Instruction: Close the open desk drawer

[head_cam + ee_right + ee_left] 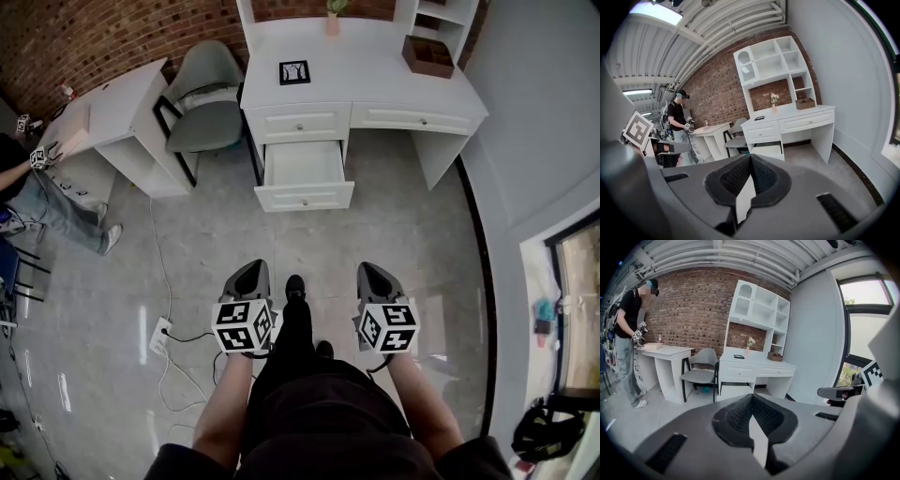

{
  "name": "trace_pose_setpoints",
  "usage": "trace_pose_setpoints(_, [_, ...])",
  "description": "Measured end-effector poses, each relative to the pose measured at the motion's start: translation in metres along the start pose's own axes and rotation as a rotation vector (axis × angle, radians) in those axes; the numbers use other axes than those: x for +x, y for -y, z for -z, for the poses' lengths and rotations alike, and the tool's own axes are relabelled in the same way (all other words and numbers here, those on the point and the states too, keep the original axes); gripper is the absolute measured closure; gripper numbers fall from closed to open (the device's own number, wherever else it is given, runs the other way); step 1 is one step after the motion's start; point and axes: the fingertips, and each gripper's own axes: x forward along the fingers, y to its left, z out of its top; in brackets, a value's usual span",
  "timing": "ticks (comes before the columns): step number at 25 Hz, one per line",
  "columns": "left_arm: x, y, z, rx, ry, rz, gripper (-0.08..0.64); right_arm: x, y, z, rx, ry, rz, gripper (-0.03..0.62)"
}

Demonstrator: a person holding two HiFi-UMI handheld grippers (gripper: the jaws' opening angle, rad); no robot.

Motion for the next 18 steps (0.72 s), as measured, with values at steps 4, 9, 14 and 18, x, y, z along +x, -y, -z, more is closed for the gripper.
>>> trace_pose_setpoints(4, [0.035,-0.017,-0.010,-0.010,-0.013,0.008,0.551,0.031,0.004,-0.011,0.000,-0.006,-0.001,0.588])
trace_pose_setpoints(9, [0.096,-0.041,-0.028,-0.008,-0.035,0.016,0.551,0.087,0.022,-0.024,-0.002,-0.036,0.029,0.588])
trace_pose_setpoints(14, [0.155,-0.071,-0.046,-0.005,-0.083,0.036,0.551,0.148,0.033,-0.041,0.009,-0.080,0.054,0.588])
trace_pose_setpoints(18, [0.198,-0.091,-0.060,0.004,-0.118,0.056,0.551,0.195,0.042,-0.056,0.027,-0.098,0.080,0.588])
